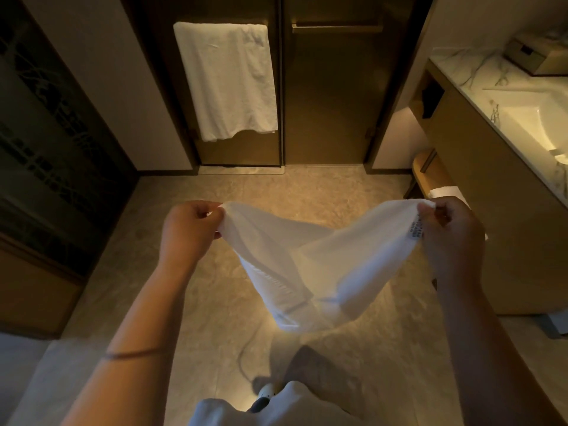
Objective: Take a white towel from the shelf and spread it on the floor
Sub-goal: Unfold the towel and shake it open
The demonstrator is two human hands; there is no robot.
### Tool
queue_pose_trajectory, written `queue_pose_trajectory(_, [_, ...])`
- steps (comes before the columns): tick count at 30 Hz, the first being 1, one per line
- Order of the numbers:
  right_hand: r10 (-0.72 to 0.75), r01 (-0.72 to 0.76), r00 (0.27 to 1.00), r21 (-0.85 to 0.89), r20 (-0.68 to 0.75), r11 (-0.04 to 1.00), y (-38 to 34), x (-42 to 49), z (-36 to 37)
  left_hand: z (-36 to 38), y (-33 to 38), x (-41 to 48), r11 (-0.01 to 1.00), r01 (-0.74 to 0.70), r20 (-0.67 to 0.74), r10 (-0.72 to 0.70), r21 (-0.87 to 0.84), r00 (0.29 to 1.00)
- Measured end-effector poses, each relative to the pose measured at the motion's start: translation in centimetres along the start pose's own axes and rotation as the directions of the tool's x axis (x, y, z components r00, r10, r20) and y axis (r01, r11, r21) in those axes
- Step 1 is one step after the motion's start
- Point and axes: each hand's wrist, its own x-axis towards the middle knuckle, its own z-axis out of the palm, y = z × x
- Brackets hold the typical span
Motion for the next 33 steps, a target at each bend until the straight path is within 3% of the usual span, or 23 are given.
queue_pose_trajectory(10, [0.062, -0.065, 0.994, -0.028, -0.093, 0.997, 3.2, 2.5, -2.1, 0.6, -0.7, 1.3, 0.999, 0.014, -0.149, -0.006, 0.049, 0.989])
queue_pose_trajectory(15, [0.050, -0.050, 0.999, -0.052, -0.012, 0.997, 4.1, 3.0, -2.0, 2.3, -0.5, 1.4, 0.997, -0.009, -0.149, 0.020, 0.079, 0.989])
queue_pose_trajectory(18, [0.103, -0.105, 0.993, -0.023, -0.058, 0.994, 5.6, 3.7, -2.5, 2.6, -1.2, 2.0, 0.997, 0.012, -0.195, 0.004, 0.078, 0.981])
queue_pose_trajectory(23, [0.143, -0.145, 0.989, -0.058, -0.036, 0.988, 7.2, 4.5, -1.6, 4.3, -2.1, 2.9, 0.985, 0.054, -0.144, -0.031, 0.163, 0.989])
queue_pose_trajectory(28, [0.194, -0.192, 0.981, -0.076, 0.029, 0.979, 8.3, 5.9, -0.2, 5.1, -2.9, 5.1, 0.972, 0.107, -0.183, -0.068, 0.210, 0.981])
queue_pose_trajectory(30, [0.229, -0.231, 0.973, -0.077, -0.035, 0.970, 9.2, 7.0, -0.1, 4.8, -3.4, 6.8, 0.969, 0.111, -0.217, -0.062, 0.222, 0.974])
queue_pose_trajectory(33, [0.274, -0.271, 0.962, -0.135, -0.002, 0.953, 9.9, 8.9, 0.9, 5.6, -3.7, 9.8, 0.963, 0.091, -0.152, -0.053, 0.255, 0.987])
